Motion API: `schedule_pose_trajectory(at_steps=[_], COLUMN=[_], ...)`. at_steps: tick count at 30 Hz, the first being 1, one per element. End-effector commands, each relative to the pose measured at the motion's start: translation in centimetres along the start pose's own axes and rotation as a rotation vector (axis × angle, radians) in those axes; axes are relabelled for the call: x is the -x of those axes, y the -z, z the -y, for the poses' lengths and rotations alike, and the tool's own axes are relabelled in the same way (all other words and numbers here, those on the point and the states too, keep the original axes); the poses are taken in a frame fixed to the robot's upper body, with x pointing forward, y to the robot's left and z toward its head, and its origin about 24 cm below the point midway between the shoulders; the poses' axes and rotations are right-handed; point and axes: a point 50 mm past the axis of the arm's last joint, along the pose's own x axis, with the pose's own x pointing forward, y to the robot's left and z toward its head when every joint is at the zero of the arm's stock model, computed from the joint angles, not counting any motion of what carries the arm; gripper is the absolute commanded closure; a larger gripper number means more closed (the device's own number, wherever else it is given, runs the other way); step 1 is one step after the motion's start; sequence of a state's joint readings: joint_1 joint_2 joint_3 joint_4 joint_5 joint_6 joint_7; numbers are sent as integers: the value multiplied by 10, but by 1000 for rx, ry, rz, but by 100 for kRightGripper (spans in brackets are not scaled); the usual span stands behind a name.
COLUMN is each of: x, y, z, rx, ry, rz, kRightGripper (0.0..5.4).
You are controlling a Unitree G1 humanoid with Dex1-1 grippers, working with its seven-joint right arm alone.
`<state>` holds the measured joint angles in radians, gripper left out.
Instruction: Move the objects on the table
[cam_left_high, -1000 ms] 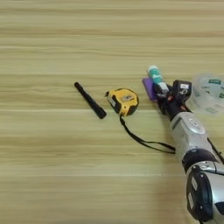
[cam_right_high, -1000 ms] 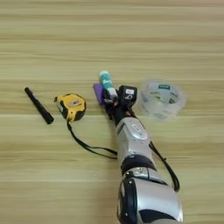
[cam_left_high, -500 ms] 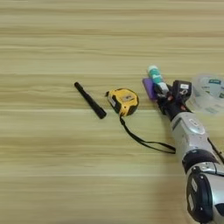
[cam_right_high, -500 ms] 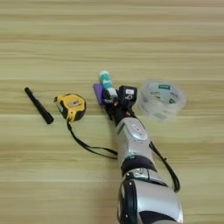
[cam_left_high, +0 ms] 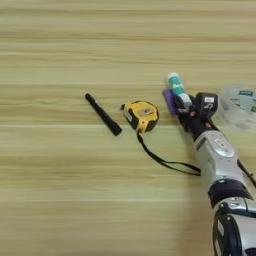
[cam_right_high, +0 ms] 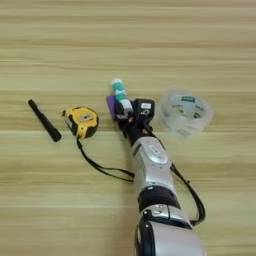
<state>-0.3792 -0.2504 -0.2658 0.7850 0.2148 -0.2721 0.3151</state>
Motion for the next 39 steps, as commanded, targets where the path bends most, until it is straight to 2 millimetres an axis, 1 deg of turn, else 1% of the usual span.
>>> schedule_pose_trajectory(at_steps=[1, 6, 10, 14, 18, 28, 39], x=[-11, -3, 1, 1, 2, 1, 0], y=[-40, -43, -35, -28, -20, -9, -1], z=[-9, -22, -33, -37, -38, -35, -35], rx=[48, 61, 56, 53, 52, 64, 69], ry=[-47, -100, -139, -153, -157, -165, -174], rz=[146, 157, 119, 84, 51, -4, -45], kRightGripper=[370, 370, 370, 370, 370, 370, 370])
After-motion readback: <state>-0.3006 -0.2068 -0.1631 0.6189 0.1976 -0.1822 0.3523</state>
